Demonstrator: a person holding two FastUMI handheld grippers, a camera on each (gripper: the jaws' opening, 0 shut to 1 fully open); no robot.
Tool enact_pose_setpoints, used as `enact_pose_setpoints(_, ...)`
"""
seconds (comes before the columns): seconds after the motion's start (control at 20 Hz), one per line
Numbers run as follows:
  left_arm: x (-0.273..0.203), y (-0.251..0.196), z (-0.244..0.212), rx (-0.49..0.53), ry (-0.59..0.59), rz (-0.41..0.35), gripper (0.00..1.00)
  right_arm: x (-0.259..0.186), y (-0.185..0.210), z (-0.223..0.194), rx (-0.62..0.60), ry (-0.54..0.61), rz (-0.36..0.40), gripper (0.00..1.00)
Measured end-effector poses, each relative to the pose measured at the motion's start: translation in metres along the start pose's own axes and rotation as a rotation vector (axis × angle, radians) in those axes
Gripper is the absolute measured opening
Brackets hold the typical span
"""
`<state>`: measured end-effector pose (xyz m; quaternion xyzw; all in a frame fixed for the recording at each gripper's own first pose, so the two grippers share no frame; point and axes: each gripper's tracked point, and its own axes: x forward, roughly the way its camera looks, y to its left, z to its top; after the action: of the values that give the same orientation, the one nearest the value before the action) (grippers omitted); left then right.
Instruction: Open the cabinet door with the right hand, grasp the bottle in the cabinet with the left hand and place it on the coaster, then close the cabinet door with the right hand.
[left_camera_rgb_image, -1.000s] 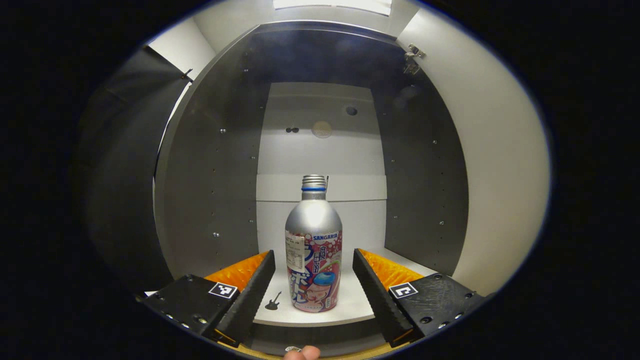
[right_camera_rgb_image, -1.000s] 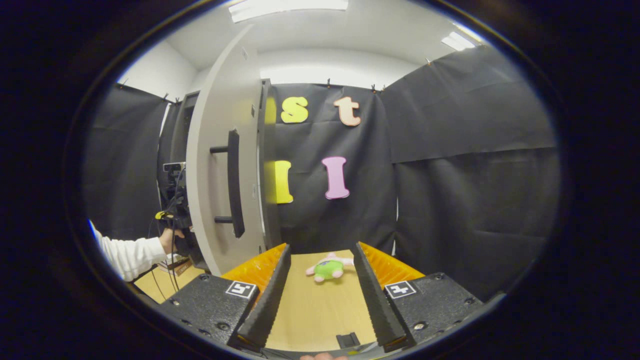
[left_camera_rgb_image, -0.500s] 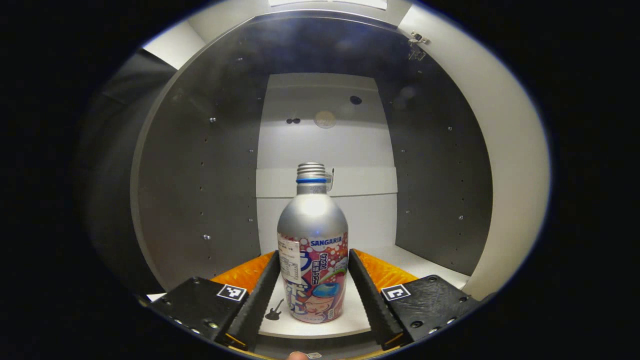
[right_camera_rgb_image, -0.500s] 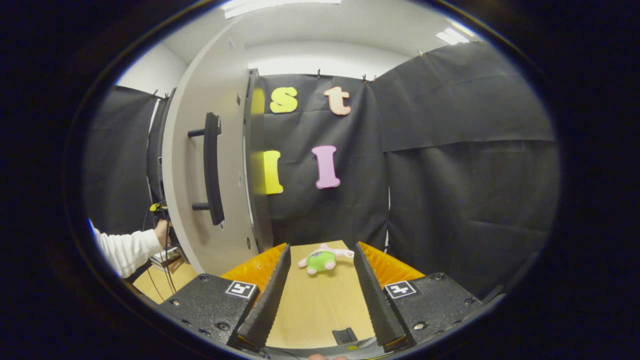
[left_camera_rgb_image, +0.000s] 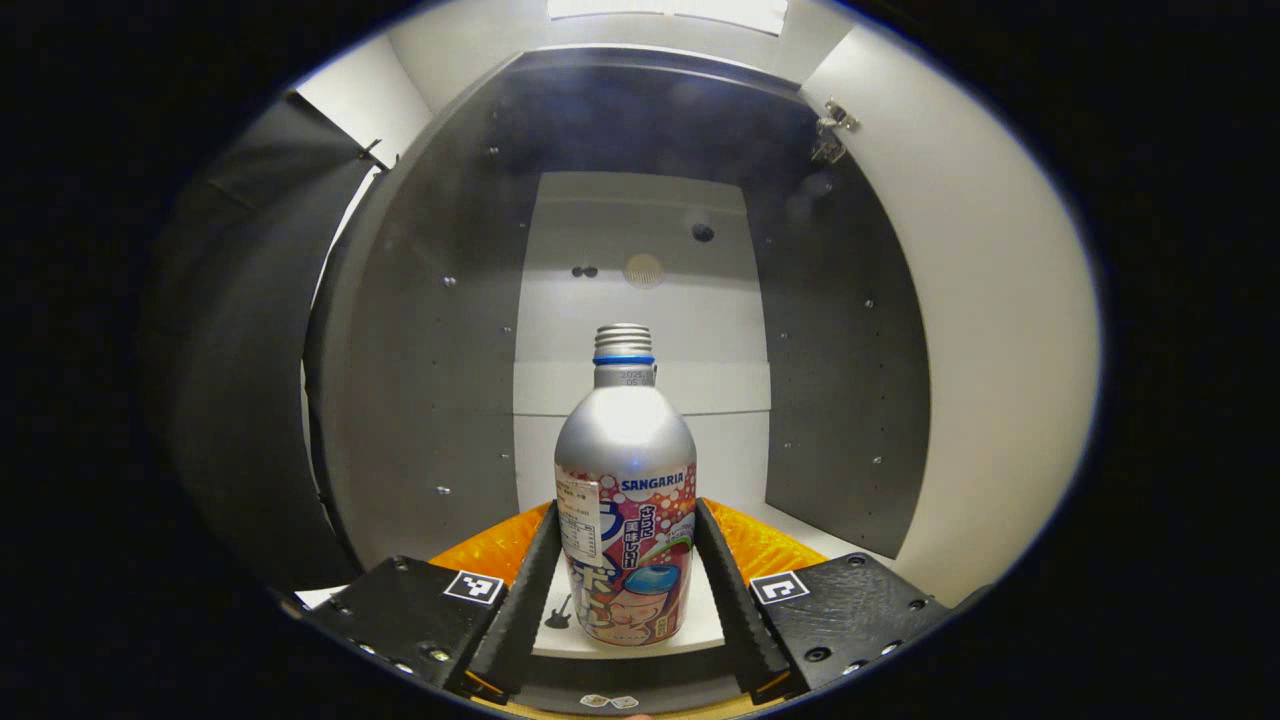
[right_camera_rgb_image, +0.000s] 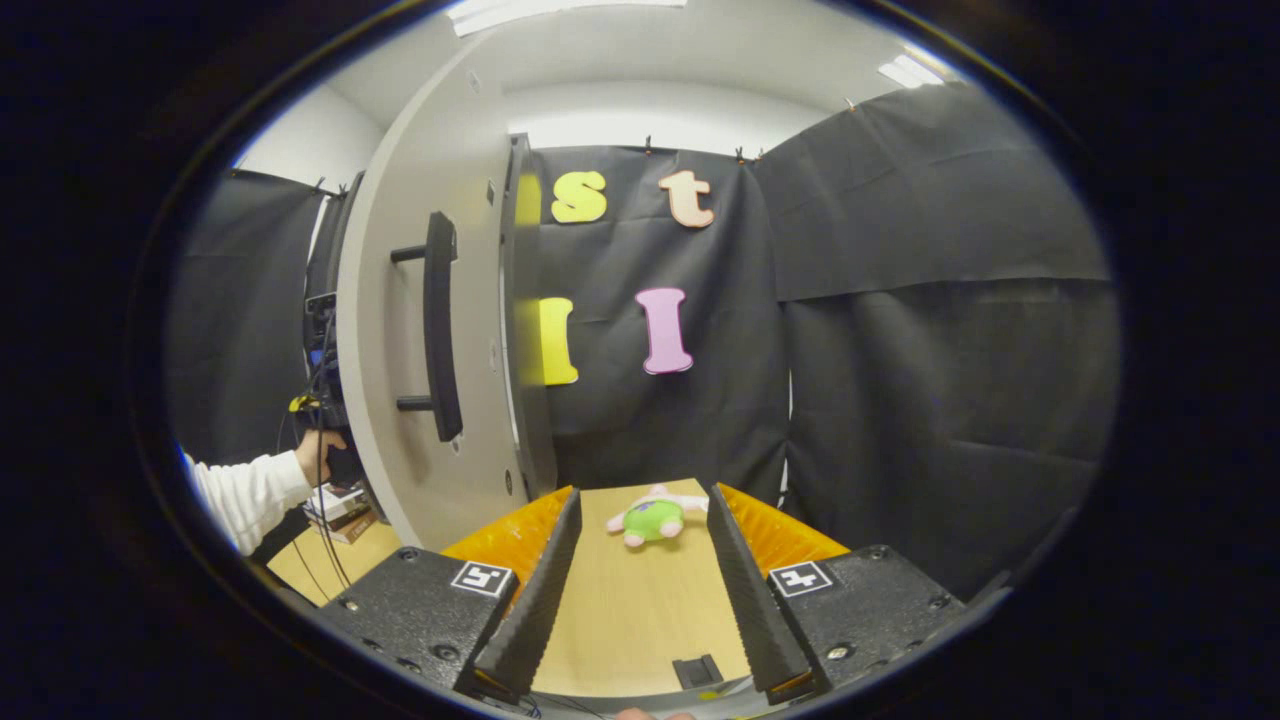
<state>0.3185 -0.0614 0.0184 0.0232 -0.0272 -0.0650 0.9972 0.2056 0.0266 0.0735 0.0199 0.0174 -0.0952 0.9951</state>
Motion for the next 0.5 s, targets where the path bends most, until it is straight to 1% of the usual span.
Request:
enact_pose_setpoints(0.1, -0.03, 0.01, 0.004, 0.002, -0.016, 0.002, 0.74, 0.002, 0.006, 0.0, 0.005, -0.006, 0.018, 0.79)
enact_pose_setpoints(0.25, -0.078, 0.026, 0.001, 0.01, -0.021, 0.024, 0.74, 0.001, 0.016, 0.004, 0.004, -0.02, 0.051, 0.79)
enact_pose_setpoints(0.4, -0.129, 0.042, -0.02, 0.033, 0.003, 0.052, 0.74, 0.0, 0.026, 0.01, 0.001, -0.041, 0.088, 0.8)
enact_pose_setpoints(0.5, -0.161, 0.059, -0.045, 0.07, 0.017, 0.101, 0.74, 0.0, 0.032, 0.014, 0.001, -0.048, 0.109, 0.8)
